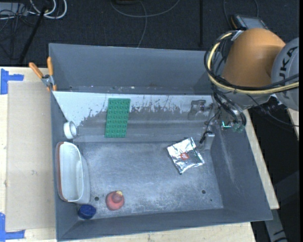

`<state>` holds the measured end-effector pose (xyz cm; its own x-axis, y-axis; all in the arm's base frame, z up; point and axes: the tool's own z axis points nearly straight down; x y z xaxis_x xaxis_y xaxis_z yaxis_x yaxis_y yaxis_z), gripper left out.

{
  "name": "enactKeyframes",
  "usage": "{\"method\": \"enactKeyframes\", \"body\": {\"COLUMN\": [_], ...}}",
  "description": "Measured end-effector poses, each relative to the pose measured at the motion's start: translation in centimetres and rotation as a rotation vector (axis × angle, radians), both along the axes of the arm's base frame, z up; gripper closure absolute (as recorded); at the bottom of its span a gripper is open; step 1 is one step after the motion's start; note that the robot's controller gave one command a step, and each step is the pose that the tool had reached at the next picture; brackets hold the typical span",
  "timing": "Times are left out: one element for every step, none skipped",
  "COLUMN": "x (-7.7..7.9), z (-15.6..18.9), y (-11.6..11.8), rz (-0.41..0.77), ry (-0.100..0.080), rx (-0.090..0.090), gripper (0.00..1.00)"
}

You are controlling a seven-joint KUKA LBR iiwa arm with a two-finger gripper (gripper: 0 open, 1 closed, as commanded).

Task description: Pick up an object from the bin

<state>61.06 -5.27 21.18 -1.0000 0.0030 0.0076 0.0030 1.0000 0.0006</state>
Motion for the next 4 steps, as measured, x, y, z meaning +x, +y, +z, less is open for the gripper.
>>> {"method": "enactKeyframes", "body": {"x": [-3.0, -5.0, -4.8, -6.6], "z": [-9.7, -14.4, -14.2, -1.0], "y": [-1.1, -1.2, -1.2, -3.0], "rz": [0.0, -0.092, -0.088, -0.107], "ry": [0.002, -0.003, -0.008, -0.015], "rx": [0.0, 0.0, -0.001, -0.002], "gripper": [0.0, 0.0, 1.0, 1.0]}}
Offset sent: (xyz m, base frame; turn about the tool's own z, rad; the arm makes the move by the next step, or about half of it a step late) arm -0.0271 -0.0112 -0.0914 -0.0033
